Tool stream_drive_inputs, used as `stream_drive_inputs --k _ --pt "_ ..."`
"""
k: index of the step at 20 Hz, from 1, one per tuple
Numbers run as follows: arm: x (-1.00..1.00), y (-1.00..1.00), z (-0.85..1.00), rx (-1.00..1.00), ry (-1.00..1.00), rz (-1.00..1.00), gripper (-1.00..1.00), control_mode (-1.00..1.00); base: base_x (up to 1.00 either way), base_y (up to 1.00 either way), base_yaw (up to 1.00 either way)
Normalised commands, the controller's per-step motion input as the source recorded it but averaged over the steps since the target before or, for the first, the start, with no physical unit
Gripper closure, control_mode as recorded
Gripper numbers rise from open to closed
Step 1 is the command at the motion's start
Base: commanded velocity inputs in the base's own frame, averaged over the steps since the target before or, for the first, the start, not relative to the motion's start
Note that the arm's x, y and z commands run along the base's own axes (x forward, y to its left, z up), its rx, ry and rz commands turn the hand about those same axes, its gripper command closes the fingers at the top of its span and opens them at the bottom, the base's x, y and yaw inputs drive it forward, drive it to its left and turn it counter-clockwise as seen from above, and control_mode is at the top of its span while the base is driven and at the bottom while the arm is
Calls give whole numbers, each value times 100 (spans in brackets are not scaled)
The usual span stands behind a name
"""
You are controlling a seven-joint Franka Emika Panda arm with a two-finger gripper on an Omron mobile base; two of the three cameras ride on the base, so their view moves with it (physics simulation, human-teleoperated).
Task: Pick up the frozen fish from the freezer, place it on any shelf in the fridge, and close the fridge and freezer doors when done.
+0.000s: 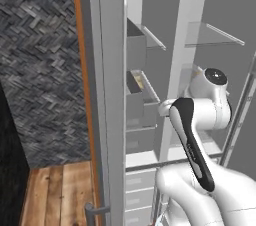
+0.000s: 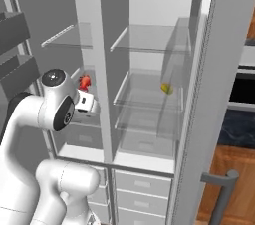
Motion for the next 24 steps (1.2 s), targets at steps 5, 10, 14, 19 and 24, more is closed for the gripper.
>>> stream_drive_inputs --k 5,10,14,19,24 --pt "0 0 0 0 0 0 -100 100 36 23 0" --pt "0 0 0 0 0 0 -100 100 31 34 0" --pt "0 0 0 0 0 0 -100 100 29 35 0" --pt "8 9 0 0 0 0 -100 -100 14 11 0" --pt "42 39 0 0 -4 1 -100 -100 0 0 0"
